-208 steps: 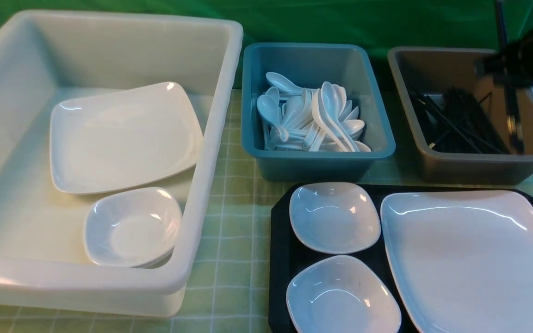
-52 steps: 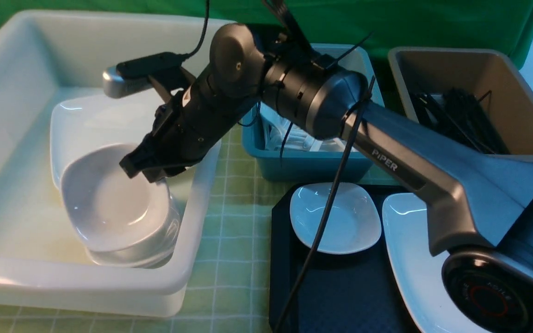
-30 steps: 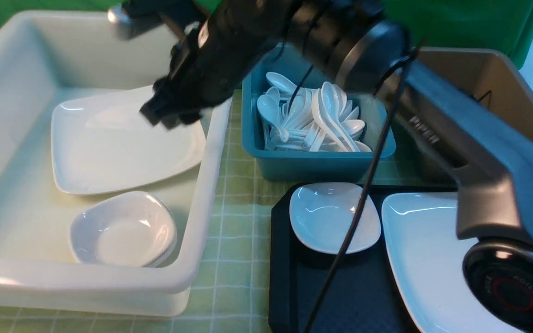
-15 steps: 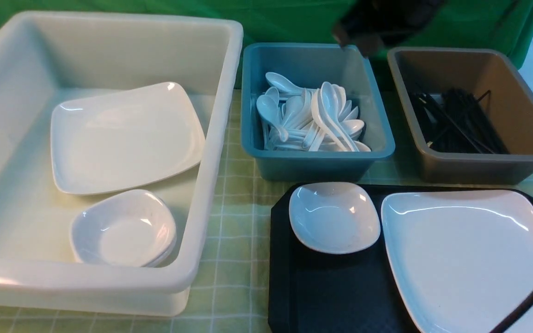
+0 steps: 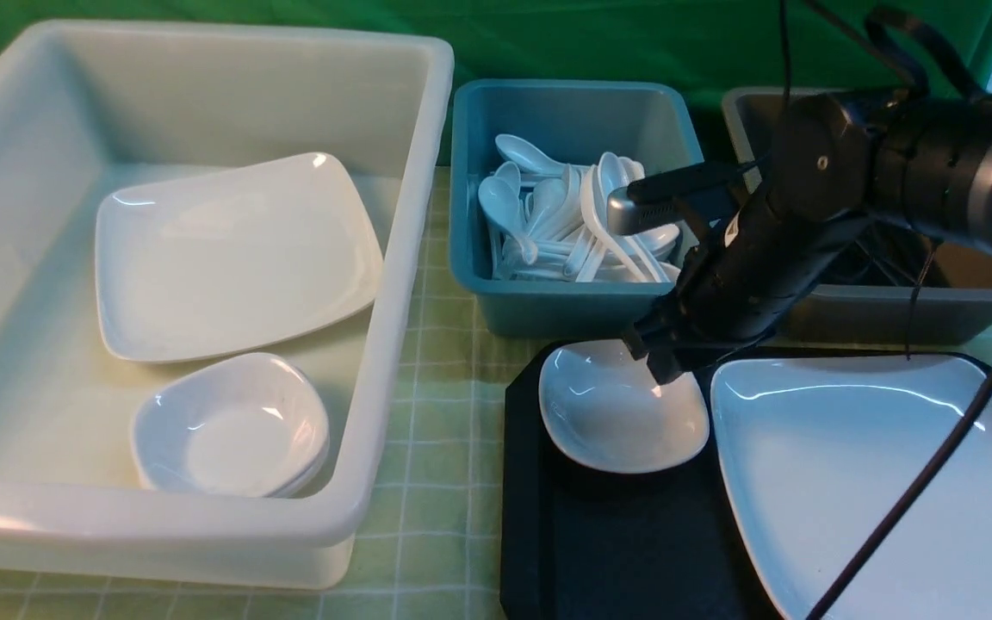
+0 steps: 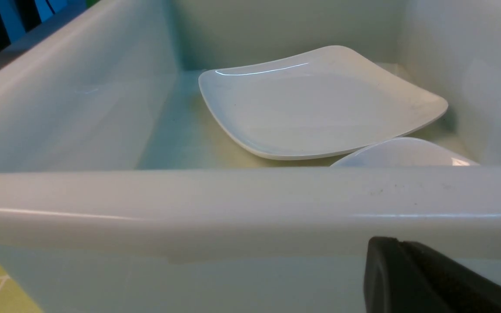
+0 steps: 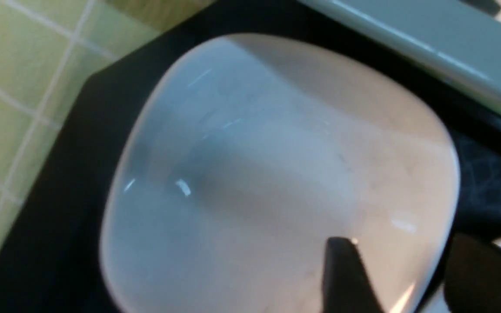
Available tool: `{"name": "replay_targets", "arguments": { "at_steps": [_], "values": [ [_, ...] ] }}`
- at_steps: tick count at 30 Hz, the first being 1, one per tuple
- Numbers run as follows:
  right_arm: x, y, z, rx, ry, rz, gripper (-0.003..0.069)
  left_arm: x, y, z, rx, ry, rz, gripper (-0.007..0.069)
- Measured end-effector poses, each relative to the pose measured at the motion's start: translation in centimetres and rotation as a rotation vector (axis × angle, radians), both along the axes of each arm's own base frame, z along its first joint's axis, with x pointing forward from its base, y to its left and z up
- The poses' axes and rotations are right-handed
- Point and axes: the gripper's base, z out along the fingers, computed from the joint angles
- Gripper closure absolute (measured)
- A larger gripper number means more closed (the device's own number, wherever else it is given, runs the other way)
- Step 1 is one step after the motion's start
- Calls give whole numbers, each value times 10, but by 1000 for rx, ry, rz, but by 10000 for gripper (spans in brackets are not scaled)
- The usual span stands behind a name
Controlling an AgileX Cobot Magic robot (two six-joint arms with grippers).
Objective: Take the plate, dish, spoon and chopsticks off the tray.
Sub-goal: Use the right arm to grab a small plate from the dinner plate
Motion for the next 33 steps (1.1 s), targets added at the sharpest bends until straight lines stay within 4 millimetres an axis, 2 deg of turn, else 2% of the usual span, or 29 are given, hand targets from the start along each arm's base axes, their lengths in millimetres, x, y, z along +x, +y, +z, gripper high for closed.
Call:
{"name": "replay_targets", "arguments": {
  "at_steps": [4, 8, 13, 33],
  "values": [
    [11, -9, -19, -23, 10, -14, 281, 0, 0, 0, 0, 0, 0, 627],
    [20, -19, -22, -20, -25, -41, 277, 0, 0, 0, 0, 0, 0, 627],
    [24, -20, -26, -17, -37, -48, 275, 0, 0, 0, 0, 0, 0, 627],
    [7, 8, -30, -32, 13, 31, 272, 0, 0, 0, 0, 0, 0, 627]
  ]
}}
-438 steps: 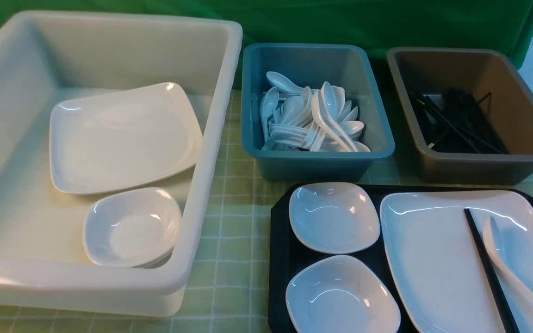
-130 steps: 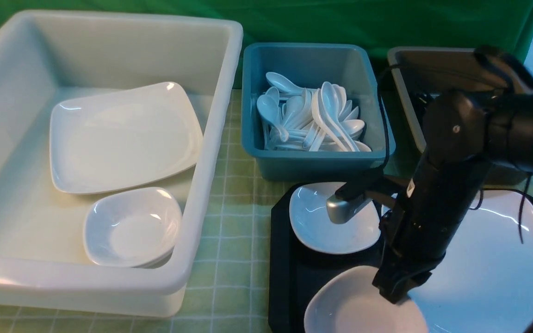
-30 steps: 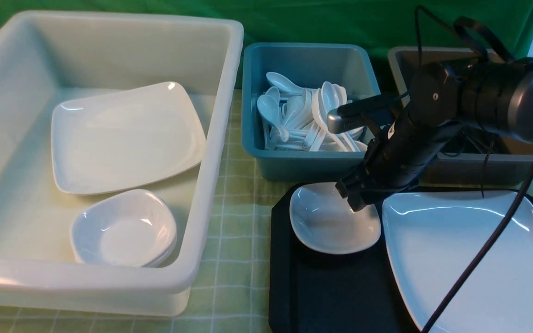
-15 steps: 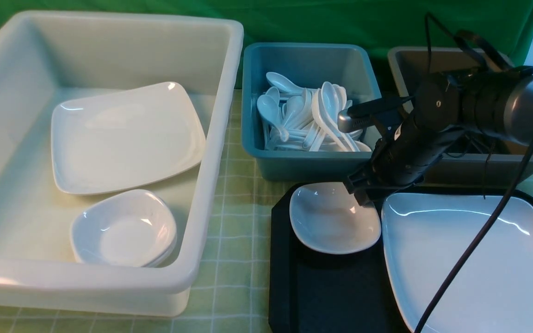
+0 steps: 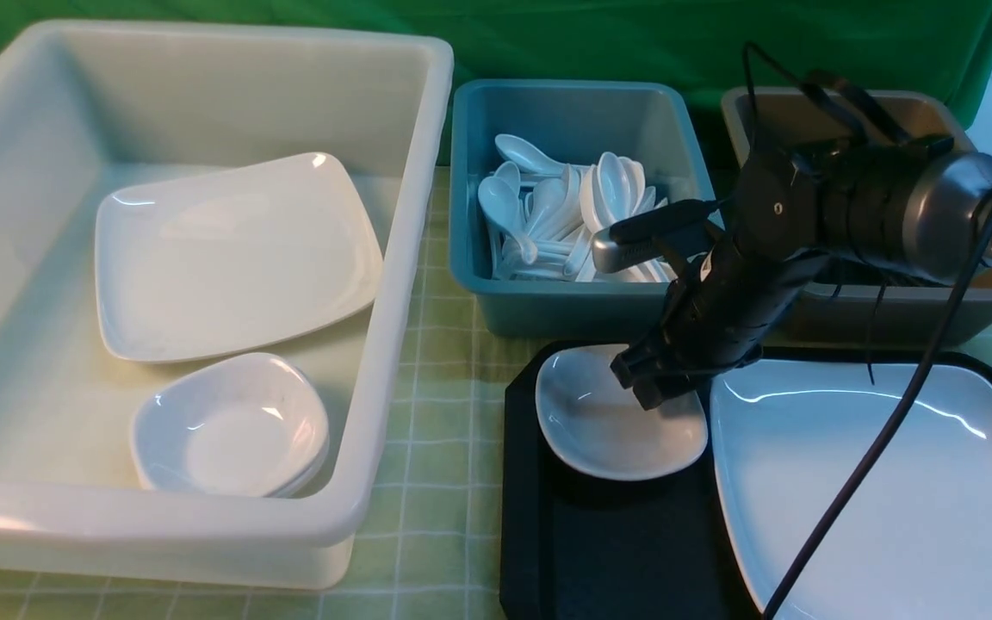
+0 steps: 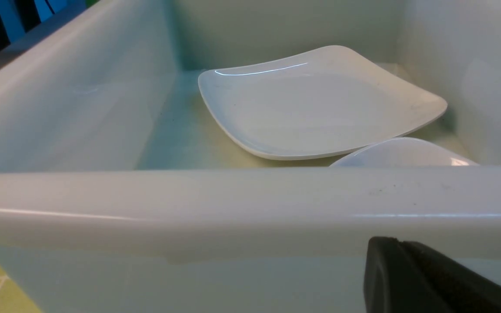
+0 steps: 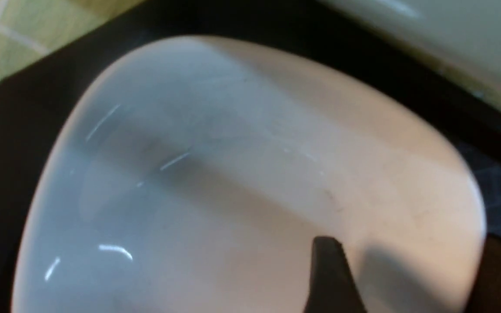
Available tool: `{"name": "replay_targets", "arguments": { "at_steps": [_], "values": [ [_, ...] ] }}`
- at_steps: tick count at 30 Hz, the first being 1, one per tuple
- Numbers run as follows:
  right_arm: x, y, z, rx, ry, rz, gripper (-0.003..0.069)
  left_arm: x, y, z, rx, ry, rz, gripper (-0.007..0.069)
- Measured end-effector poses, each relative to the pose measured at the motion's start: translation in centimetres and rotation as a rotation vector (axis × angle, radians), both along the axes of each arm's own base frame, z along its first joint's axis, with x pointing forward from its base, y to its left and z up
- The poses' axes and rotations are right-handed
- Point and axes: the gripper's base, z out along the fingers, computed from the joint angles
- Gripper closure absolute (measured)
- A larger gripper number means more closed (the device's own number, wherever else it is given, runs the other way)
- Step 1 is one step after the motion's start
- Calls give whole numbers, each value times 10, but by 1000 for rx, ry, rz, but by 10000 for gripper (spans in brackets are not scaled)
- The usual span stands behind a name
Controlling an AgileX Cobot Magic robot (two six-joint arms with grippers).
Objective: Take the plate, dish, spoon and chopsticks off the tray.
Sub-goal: Use the right arm to grab a small plate from the dinner plate, then use the right arm to put the small plate into the large storage box on the left
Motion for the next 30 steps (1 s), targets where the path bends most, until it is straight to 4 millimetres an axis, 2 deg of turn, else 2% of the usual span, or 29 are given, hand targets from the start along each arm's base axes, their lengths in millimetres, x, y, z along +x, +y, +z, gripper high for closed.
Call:
{"name": "replay_targets", "arguments": {
  "at_steps": [5, 8, 10, 14, 18, 22, 23, 24, 25, 30],
  "values": [
    [-5, 10, -13, -18, 48, 25, 278, 0, 0, 0, 0, 0, 0, 627],
    [-6, 11, -14, -20, 50, 32, 335, 0, 0, 0, 0, 0, 0, 627],
    [-7, 11, -14, -33, 52, 53, 428, 0, 0, 0, 0, 0, 0, 627],
    [-10, 9, -7, -35, 58, 69, 453, 0, 0, 0, 0, 0, 0, 627],
    [-18, 7, 17, -25, 49, 93, 526, 0, 0, 0, 0, 0, 0, 627],
    [-30, 3, 55, 1, 3, 110, 617, 0, 0, 0, 0, 0, 0, 627],
    [-31, 3, 55, 0, 5, 110, 622, 0, 0, 0, 0, 0, 0, 627],
    [-35, 0, 69, 6, -22, 118, 634, 0, 0, 0, 0, 0, 0, 627],
    [-36, 0, 71, 7, -23, 119, 635, 0, 0, 0, 0, 0, 0, 627],
    [-52, -7, 111, 57, -83, 118, 636, 0, 0, 0, 0, 0, 0, 627]
  ]
}}
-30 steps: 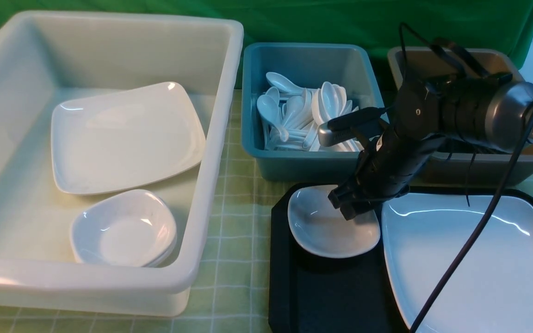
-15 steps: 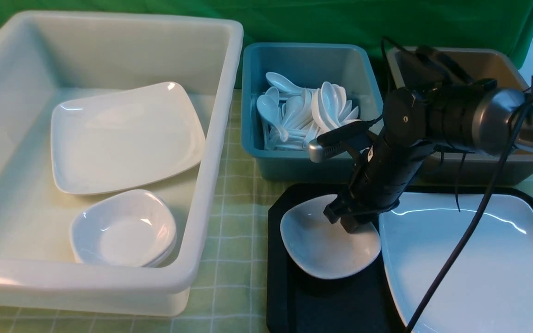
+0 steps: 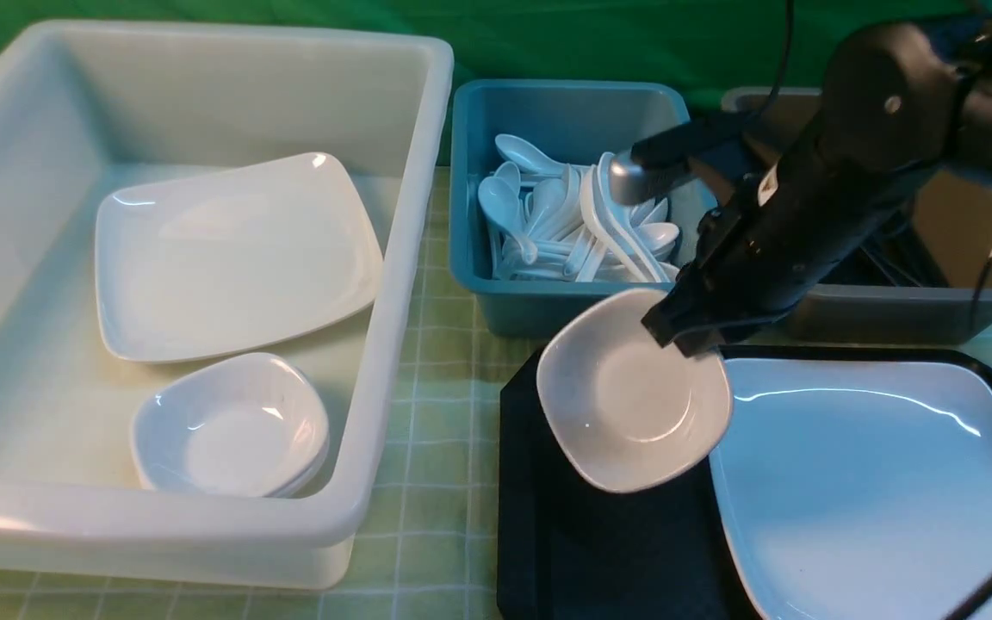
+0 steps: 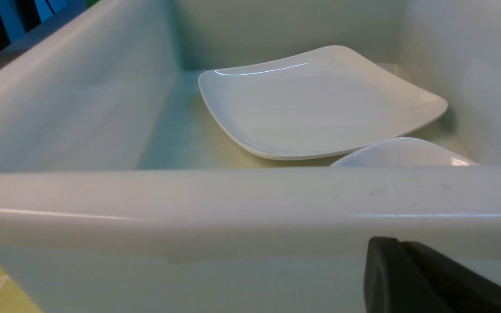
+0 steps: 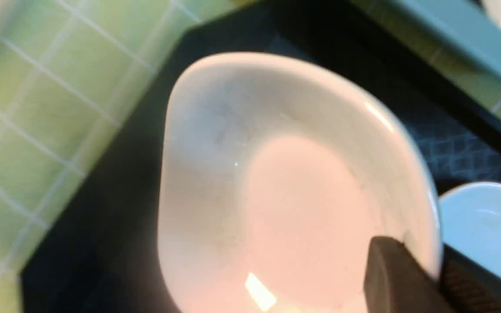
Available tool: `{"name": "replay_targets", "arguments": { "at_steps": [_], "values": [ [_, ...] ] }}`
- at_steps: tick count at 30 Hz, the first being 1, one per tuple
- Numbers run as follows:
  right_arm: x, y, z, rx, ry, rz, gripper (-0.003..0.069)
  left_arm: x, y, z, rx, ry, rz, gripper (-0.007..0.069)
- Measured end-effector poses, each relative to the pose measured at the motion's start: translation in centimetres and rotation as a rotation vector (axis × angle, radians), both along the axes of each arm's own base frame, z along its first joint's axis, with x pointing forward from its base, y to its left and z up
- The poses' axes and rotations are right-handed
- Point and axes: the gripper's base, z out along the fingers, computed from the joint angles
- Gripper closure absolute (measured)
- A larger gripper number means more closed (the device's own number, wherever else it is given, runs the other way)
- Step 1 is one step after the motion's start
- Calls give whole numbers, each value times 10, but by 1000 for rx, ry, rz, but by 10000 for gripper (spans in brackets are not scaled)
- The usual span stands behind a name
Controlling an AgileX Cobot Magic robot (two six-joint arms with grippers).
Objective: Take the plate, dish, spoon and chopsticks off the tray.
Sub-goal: Use the right arm to put the small plate into the large storage box on the left
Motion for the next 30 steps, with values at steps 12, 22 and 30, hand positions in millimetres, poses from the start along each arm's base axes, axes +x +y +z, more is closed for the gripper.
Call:
{"name": "replay_targets", "arguments": {
  "at_steps": [12, 22, 30],
  "values": [
    [-6, 69, 106, 425, -232, 137, 636, 0, 0, 0, 0, 0, 0, 627],
    [3, 205, 24, 442, -163, 323, 633, 0, 0, 0, 0, 0, 0, 627],
    [9, 226, -26, 388, -92, 334, 624, 0, 0, 0, 0, 0, 0, 627]
  ]
}}
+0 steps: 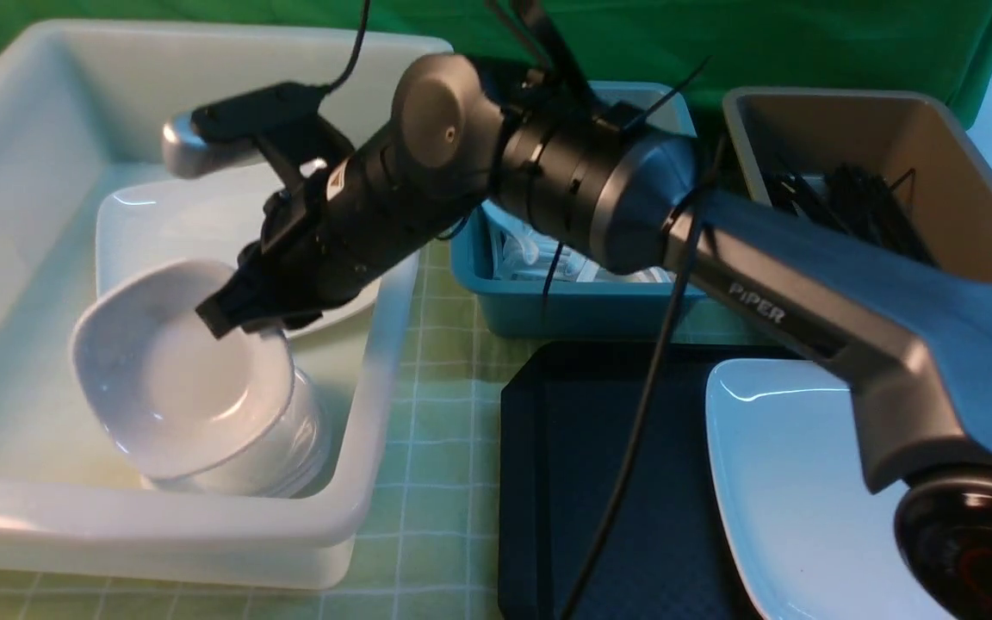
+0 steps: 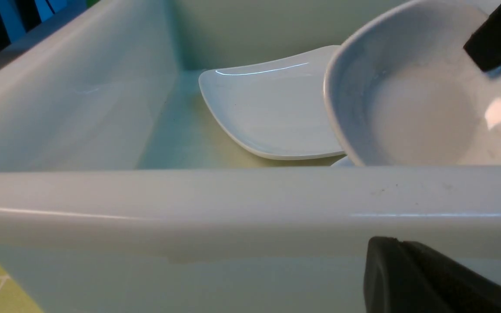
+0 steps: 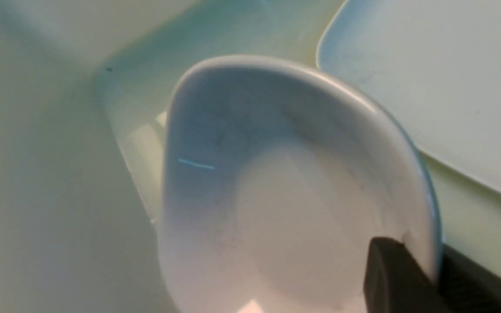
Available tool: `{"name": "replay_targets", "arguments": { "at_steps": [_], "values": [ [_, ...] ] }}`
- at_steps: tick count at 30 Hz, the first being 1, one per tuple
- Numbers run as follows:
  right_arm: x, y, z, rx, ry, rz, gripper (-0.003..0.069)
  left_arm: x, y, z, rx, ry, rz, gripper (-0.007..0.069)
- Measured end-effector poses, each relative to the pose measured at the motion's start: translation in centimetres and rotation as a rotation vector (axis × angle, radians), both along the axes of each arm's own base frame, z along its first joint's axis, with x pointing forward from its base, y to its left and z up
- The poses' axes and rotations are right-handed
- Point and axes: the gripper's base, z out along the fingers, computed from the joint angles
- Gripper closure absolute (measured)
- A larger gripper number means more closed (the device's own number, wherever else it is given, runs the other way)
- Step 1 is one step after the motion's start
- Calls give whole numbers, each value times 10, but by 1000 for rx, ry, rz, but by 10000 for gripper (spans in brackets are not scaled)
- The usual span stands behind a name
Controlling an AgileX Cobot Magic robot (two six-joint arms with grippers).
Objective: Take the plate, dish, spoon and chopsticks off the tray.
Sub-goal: Use the right arm to put the small plate into the large storage box on the left
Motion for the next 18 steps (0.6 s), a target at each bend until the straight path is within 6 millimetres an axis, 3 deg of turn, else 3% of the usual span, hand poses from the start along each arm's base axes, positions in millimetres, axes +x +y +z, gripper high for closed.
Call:
{"name": "replay_targets", "arguments": {
  "at_steps": [9, 16, 18],
  "values": [
    [4, 4, -16, -17, 10, -3, 549, 0, 0, 0, 0, 0, 0, 627],
    [6, 3, -18, -39, -20, -2, 334, 0, 0, 0, 0, 0, 0, 627],
    [6, 2, -17, -47, -27, 1, 316, 0, 0, 0, 0, 0, 0, 627]
  ]
}}
